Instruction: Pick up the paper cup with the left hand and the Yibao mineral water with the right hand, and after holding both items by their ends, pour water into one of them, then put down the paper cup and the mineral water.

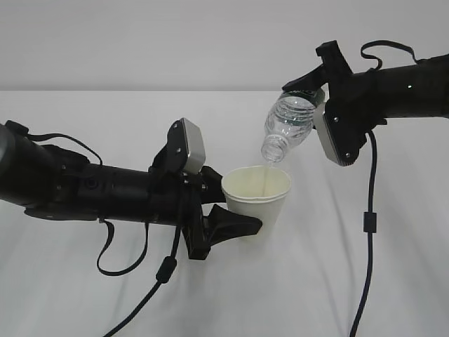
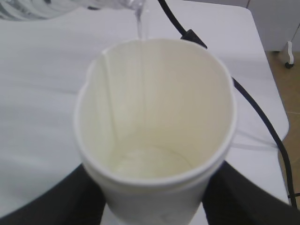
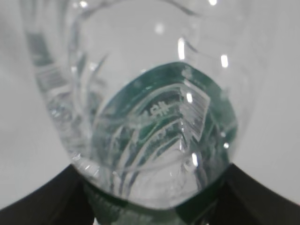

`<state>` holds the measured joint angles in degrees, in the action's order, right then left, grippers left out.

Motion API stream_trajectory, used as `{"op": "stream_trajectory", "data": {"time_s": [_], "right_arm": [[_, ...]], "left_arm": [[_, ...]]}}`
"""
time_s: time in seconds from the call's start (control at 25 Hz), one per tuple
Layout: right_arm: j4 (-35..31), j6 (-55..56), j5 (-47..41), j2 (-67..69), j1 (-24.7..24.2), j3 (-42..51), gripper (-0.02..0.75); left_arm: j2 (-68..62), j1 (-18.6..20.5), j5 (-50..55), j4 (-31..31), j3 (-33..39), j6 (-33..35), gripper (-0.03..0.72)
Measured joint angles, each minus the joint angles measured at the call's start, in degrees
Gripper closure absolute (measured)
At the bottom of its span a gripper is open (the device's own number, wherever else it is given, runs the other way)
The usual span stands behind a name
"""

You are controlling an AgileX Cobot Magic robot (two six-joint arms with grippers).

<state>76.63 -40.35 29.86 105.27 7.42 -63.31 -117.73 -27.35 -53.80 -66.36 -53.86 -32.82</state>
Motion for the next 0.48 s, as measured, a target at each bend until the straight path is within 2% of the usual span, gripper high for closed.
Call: {"op": "stream_trajectory", "data": {"time_s": [0.48], "right_arm": [[0.43,-0.1,0.0,0.0,0.0,-0.98,0.281]], "left_arm": [[0.0,0.0,0.0,0.0,0.0,0.0,0.271]]}}
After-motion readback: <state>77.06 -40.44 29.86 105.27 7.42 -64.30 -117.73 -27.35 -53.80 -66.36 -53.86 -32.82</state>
